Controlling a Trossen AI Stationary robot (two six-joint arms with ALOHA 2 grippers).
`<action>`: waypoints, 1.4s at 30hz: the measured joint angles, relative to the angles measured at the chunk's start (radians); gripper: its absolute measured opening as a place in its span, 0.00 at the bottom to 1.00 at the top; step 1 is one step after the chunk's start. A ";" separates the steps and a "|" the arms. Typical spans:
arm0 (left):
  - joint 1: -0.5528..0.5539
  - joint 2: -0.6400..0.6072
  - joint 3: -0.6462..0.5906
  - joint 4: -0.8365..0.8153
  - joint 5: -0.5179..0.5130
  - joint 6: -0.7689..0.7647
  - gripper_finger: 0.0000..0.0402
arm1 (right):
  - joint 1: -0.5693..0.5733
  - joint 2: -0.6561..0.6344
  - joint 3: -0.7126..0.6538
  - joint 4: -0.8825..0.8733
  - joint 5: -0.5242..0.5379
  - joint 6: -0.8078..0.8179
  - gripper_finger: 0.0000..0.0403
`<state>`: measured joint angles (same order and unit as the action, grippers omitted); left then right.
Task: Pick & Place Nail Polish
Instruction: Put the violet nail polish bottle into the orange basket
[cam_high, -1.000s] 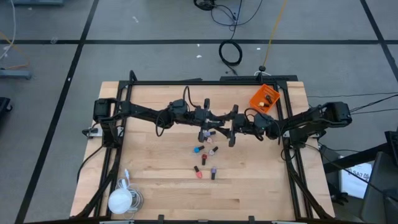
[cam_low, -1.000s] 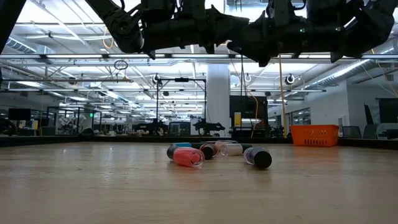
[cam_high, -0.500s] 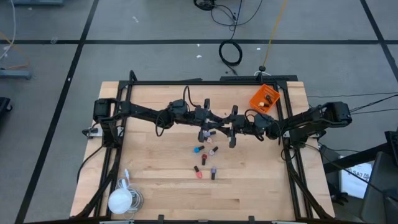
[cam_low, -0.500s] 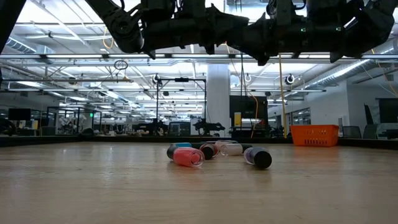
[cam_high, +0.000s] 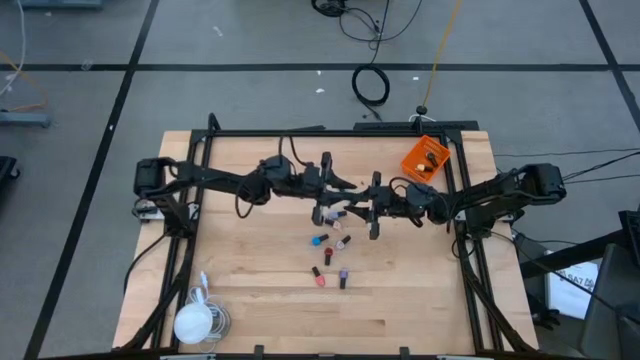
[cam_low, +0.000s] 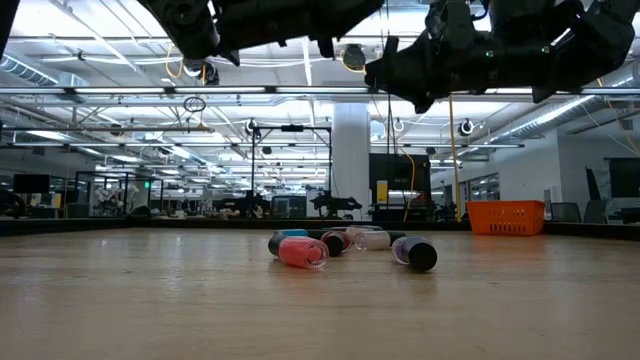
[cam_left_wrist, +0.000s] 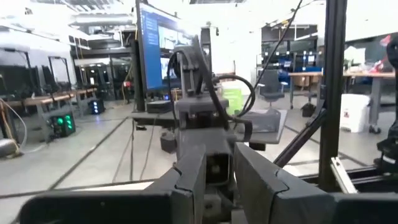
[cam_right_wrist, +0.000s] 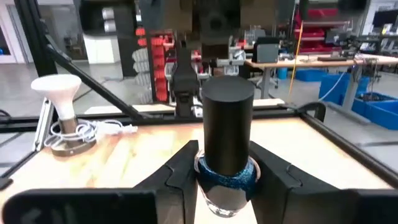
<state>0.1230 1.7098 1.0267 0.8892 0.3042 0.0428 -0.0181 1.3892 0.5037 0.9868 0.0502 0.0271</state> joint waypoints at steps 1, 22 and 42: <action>0.000 -0.014 0.000 -0.015 -0.001 0.013 0.20 | 0.000 0.000 0.000 -0.007 0.000 0.005 0.24; 0.048 -0.105 0.001 -0.274 -0.002 0.068 0.20 | 0.088 -0.153 0.000 0.054 -1.093 0.178 0.24; 0.059 -0.105 0.001 -0.273 -0.017 0.064 0.20 | 0.190 -0.153 0.000 0.153 -1.095 0.136 0.24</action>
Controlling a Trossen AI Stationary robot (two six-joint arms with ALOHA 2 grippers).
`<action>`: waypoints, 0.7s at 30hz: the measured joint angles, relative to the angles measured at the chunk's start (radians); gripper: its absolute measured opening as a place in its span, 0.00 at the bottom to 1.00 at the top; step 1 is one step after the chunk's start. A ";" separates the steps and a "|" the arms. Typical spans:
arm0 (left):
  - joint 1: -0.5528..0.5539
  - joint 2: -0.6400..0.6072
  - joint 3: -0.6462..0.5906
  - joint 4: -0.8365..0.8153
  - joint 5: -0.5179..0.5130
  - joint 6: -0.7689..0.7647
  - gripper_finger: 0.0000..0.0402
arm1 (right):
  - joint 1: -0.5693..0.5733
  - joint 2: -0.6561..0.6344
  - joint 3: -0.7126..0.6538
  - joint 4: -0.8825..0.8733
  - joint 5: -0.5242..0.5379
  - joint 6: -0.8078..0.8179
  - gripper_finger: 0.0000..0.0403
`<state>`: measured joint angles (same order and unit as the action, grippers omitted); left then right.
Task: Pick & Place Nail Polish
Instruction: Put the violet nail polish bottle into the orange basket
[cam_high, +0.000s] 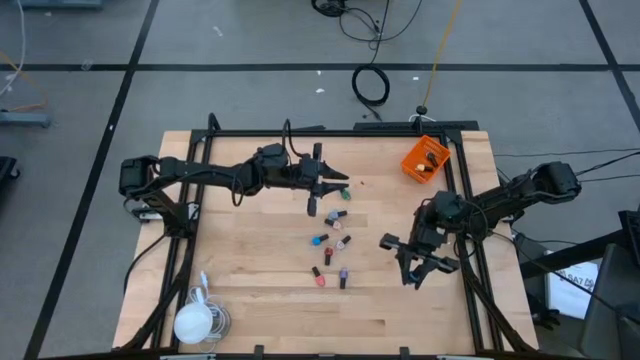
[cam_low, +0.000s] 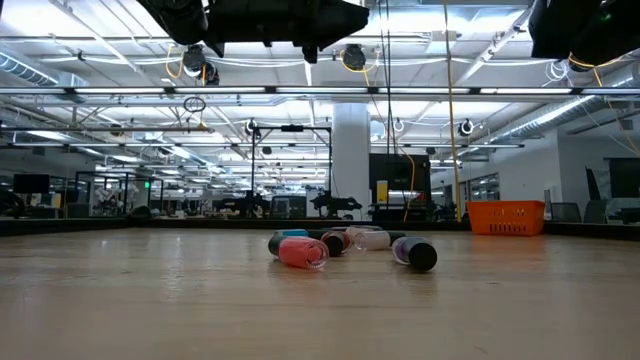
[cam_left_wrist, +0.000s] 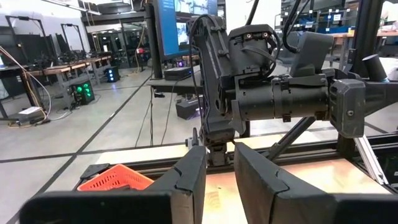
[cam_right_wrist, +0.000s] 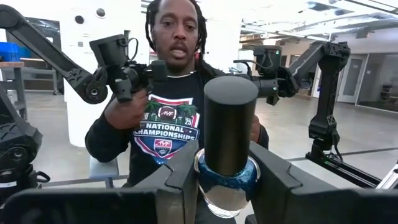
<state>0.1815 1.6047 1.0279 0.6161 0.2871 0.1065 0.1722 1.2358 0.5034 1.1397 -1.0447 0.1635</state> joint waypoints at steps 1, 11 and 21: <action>0.000 0.000 0.000 0.000 0.000 0.000 0.20 | 0.000 0.000 0.000 0.000 0.000 0.000 0.24; 0.000 0.000 0.000 0.001 0.000 0.000 0.20 | 0.000 0.000 0.000 0.000 0.003 -0.003 0.24; 0.000 0.000 0.000 0.001 0.000 0.001 0.20 | 0.000 0.000 0.000 -0.010 0.007 -0.012 0.24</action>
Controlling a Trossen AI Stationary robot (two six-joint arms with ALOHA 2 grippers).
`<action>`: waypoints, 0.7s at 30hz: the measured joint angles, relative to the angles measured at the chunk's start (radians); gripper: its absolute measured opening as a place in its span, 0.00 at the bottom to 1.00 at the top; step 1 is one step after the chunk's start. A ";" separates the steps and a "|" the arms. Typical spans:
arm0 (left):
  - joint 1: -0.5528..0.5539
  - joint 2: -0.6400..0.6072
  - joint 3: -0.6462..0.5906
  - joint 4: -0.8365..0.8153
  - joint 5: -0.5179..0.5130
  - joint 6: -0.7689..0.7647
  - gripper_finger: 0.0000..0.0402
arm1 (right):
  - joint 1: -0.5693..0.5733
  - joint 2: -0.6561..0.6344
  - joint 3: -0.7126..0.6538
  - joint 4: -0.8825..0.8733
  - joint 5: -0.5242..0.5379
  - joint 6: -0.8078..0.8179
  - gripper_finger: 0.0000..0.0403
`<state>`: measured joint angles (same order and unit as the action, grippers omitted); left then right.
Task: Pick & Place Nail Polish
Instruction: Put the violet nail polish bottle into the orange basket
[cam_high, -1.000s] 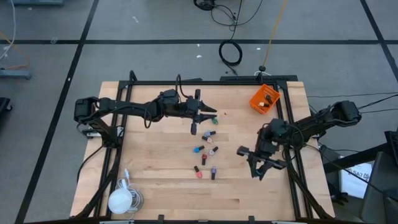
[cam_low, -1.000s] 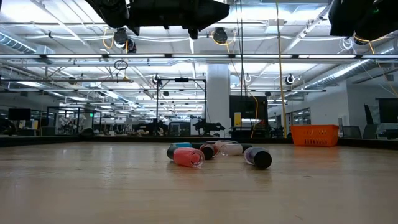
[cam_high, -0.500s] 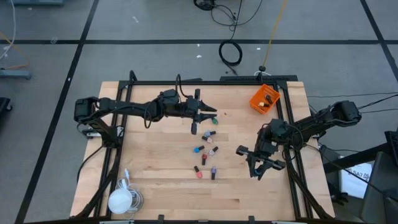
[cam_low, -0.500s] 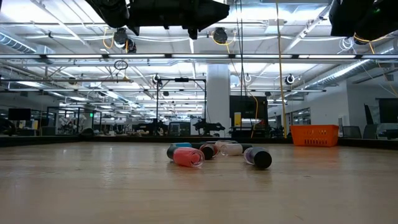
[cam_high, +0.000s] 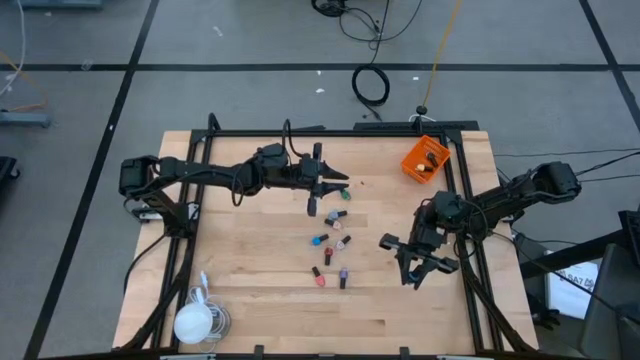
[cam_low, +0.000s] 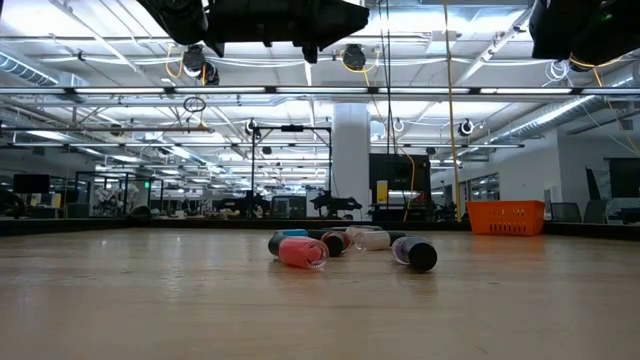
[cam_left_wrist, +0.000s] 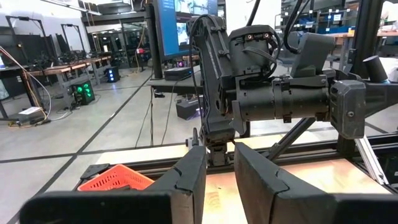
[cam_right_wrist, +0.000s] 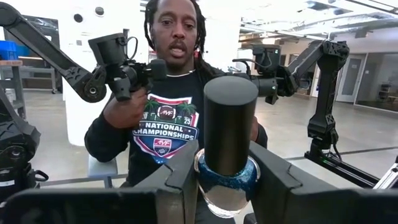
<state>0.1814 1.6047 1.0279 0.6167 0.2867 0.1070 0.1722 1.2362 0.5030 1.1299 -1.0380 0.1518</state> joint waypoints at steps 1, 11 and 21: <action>0.000 0.000 0.000 0.000 0.000 0.000 0.20 | 0.000 0.000 0.000 -0.008 0.013 0.000 0.24; 0.000 0.000 0.000 0.000 0.000 0.000 0.20 | -0.100 0.000 0.000 -0.342 0.507 -0.017 0.24; 0.000 0.000 0.000 -0.016 0.000 -0.023 0.20 | -0.228 0.000 0.000 -0.613 0.897 0.023 0.24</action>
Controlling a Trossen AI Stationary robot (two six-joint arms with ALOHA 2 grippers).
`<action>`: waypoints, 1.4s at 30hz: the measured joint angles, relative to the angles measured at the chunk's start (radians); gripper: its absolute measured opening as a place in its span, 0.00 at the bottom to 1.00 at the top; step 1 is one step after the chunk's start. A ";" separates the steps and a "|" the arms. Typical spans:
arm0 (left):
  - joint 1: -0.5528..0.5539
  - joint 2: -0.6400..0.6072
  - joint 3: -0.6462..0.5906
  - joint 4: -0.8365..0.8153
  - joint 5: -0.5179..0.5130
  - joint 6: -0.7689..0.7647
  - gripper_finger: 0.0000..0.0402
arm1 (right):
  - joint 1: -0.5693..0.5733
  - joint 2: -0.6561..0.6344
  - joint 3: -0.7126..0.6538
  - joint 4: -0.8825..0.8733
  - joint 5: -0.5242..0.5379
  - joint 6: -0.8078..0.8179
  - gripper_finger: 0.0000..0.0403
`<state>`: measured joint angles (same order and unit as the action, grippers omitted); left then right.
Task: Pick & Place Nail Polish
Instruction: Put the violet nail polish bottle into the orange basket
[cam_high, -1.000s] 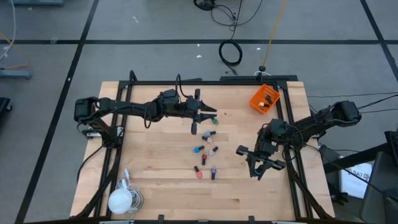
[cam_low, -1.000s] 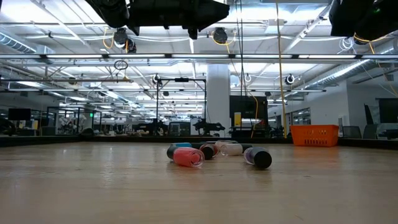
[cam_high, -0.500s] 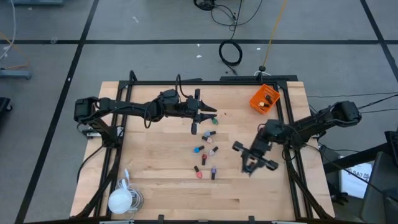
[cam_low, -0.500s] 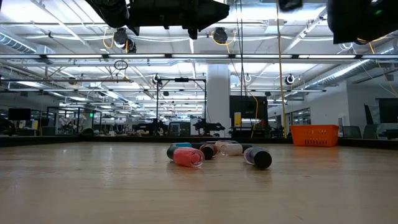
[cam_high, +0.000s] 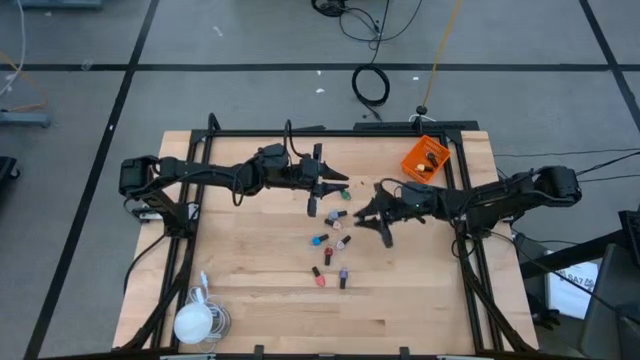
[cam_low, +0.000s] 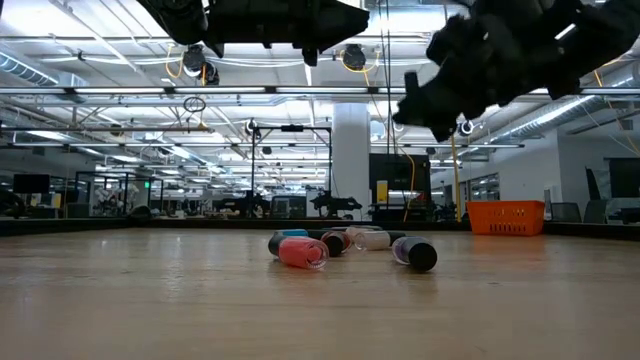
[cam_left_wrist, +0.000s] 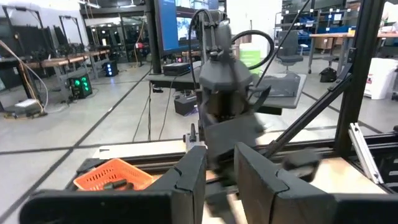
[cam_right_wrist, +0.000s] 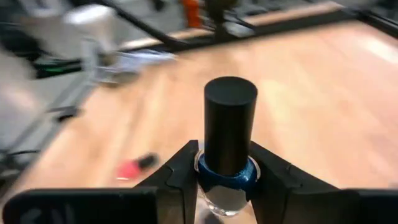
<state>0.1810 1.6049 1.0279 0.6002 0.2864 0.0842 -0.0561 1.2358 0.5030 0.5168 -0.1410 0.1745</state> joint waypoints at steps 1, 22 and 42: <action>0.000 0.000 0.000 -0.001 0.000 -0.006 0.20 | -0.011 -0.001 0.000 -0.019 0.030 0.011 0.24; 0.000 0.000 0.000 -0.048 -0.002 0.015 0.20 | -0.441 -0.385 0.000 -0.740 0.613 0.062 0.24; 0.000 0.000 0.000 -0.047 -0.035 0.016 0.20 | -0.797 -0.315 -0.279 -0.375 0.453 0.064 0.39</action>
<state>0.1810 1.6051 1.0279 0.5529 0.2512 0.0998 -0.8535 0.9203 0.2238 0.1414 0.3115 0.2390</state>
